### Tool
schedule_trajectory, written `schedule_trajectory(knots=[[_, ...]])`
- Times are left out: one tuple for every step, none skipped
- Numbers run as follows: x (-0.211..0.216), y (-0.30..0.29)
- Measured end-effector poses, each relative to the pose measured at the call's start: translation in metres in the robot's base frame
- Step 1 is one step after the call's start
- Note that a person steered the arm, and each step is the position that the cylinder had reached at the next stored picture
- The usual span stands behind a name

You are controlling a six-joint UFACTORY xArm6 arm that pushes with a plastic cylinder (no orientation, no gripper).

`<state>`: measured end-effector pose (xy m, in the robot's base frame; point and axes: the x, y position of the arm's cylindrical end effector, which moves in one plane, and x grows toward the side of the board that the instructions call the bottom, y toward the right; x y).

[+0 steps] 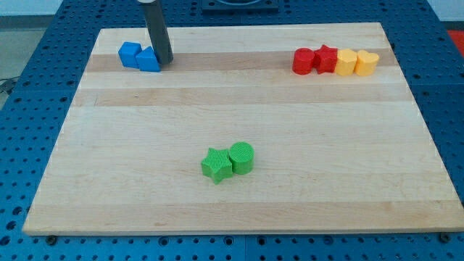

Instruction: Move the arm below the red circle

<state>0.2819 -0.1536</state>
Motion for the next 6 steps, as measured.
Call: schedule_trajectory(knots=[[0.001,0.013],[0.019,0.052],[0.034,0.078],[0.075,0.11],[0.118,0.196],[0.124,0.245]])
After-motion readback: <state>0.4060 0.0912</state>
